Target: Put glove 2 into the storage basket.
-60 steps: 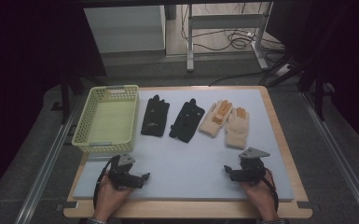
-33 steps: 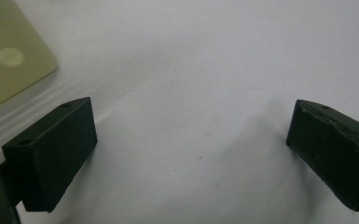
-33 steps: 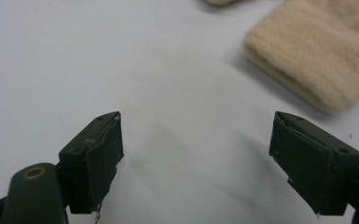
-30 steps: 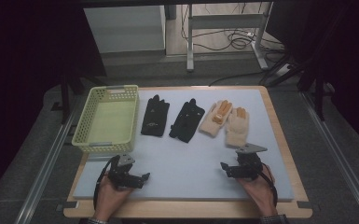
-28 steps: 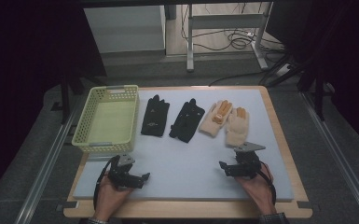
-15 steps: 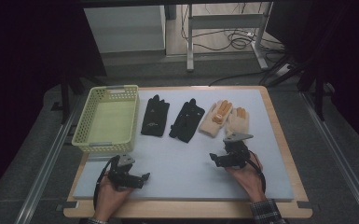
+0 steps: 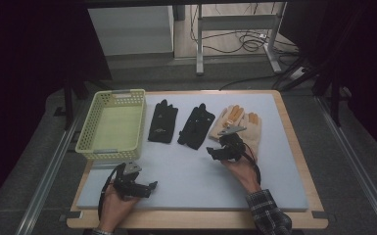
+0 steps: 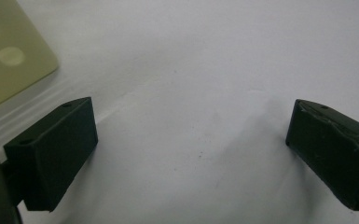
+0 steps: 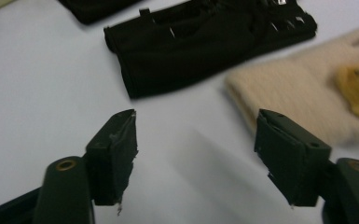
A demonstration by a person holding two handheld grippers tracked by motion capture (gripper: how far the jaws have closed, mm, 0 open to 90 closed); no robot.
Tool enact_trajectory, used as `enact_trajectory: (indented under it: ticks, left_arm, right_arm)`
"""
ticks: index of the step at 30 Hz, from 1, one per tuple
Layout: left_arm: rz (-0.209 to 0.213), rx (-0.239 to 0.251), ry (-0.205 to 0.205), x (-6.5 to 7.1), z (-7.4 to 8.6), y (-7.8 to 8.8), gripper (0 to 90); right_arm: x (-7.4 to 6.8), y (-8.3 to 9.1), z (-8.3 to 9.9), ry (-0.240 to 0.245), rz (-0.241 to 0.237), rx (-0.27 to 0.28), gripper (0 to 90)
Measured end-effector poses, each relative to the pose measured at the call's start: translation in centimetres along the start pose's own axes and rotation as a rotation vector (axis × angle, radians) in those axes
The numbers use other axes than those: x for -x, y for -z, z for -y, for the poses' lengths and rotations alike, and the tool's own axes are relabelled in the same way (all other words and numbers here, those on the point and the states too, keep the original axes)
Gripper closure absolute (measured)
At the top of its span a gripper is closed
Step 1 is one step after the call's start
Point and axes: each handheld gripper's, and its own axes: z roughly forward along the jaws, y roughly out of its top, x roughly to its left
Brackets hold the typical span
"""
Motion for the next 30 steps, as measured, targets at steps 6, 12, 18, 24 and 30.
enact_trajectory:
  ticks: [6,12,18,24,30]
  left_arm:
    - [0.000,0.000,0.001,0.0,0.0,0.0,2.4]
    - [0.000,0.000,0.000,0.0,0.0,0.0,2.4]
    - [0.001,0.000,0.000,0.0,0.0,0.0,2.4]
    - [0.000,0.000,-0.001,0.0,0.0,0.0,2.4]
    - [0.001,0.001,0.004,0.0,0.0,0.0,2.4]
  right_arm:
    - [0.1,-2.0,-1.9,0.024,-0.005,0.007,37.1]
    - [0.5,-4.2,-4.0,0.029,-0.009,-0.012,38.9]
    - [0.9,-6.8,-5.7,0.024,0.008,-0.030,30.4]
    - [1.5,-8.9,-6.7,0.020,0.044,-0.044,26.0]
    - [2.1,-10.6,-7.3,-0.018,0.012,-0.092,33.4]
